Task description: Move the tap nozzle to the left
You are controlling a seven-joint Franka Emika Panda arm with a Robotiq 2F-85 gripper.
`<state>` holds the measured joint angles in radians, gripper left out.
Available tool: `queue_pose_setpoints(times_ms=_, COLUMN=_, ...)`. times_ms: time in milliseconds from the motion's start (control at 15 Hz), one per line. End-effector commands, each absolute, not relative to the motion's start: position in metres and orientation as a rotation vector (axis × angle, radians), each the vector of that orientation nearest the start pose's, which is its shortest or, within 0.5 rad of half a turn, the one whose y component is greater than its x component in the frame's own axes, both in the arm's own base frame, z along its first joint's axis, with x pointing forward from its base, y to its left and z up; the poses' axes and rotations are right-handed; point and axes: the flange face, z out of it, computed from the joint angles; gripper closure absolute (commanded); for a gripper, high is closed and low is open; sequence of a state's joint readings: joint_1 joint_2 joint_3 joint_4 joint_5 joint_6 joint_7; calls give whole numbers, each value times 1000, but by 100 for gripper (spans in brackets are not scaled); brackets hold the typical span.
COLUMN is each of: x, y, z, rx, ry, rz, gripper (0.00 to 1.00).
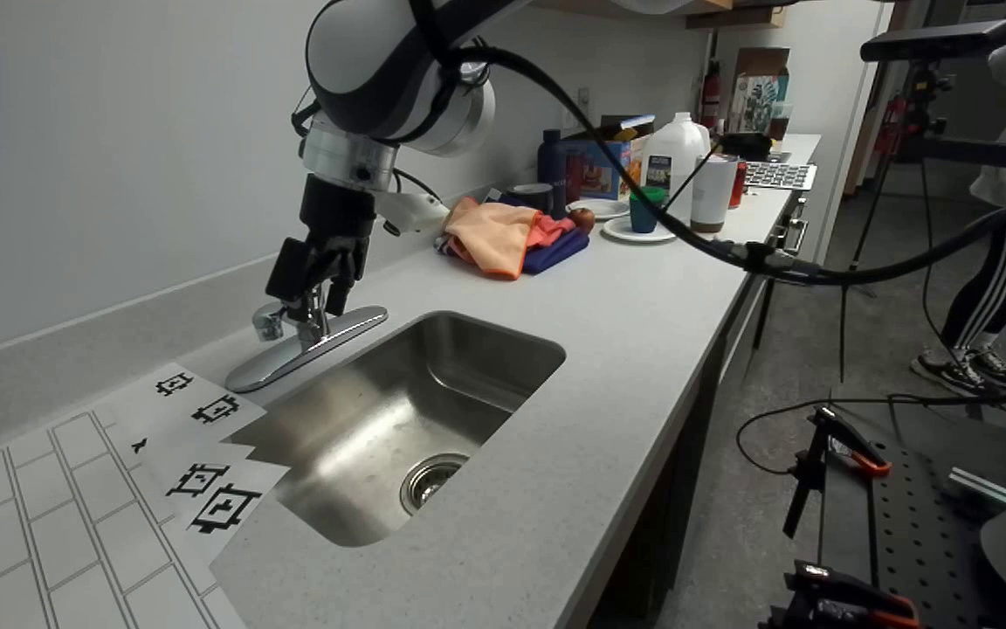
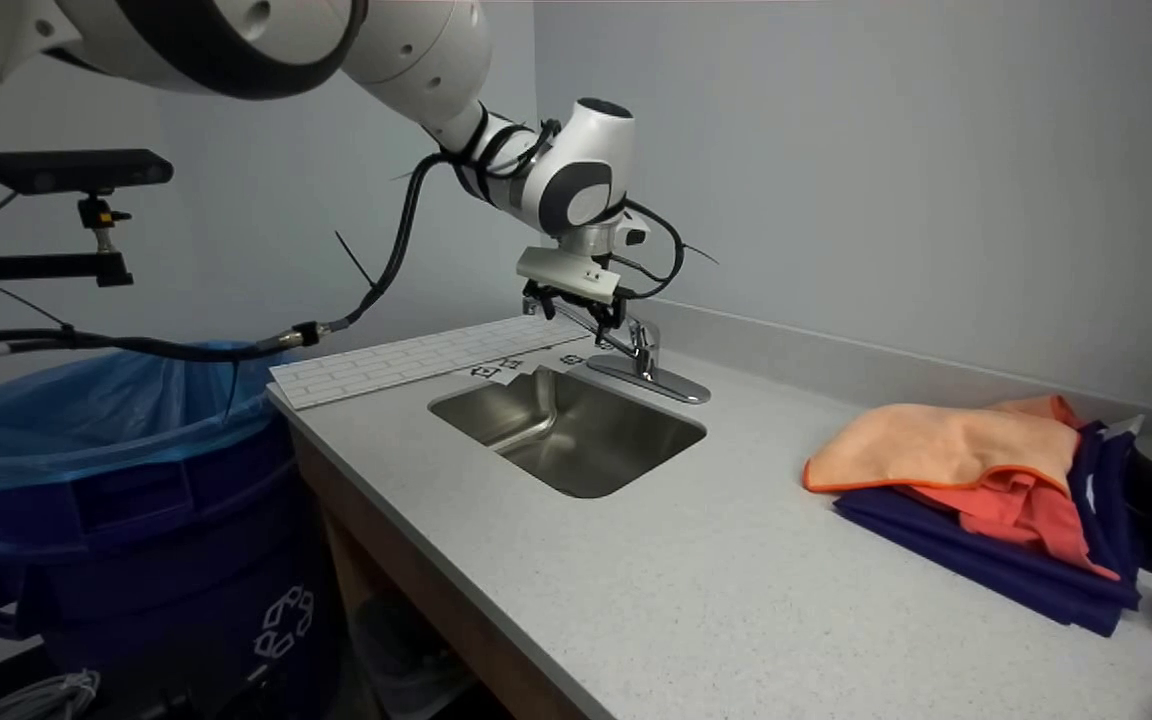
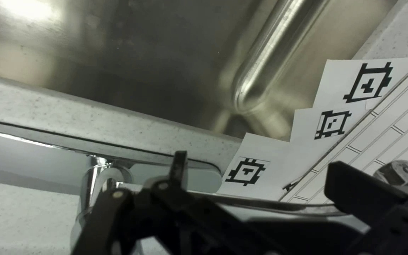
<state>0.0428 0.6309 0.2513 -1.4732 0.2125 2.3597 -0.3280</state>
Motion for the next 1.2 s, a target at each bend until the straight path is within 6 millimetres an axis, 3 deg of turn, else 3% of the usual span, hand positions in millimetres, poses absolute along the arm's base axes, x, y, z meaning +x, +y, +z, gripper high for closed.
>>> queue_pose_setpoints(times_ms=0, x=735, y=205, z=353, rx=-2667, ry=-543, rz=-474, gripper=0)
queue_pose_setpoints(times_ms=533, x=751, y=225, z=358, rx=-2607, ry=-531, rz=-572, gripper=0)
queue_pose_setpoints(times_ms=1133, x=754, y=231, z=372, rx=-2581, ry=-530, rz=-610, gripper=0)
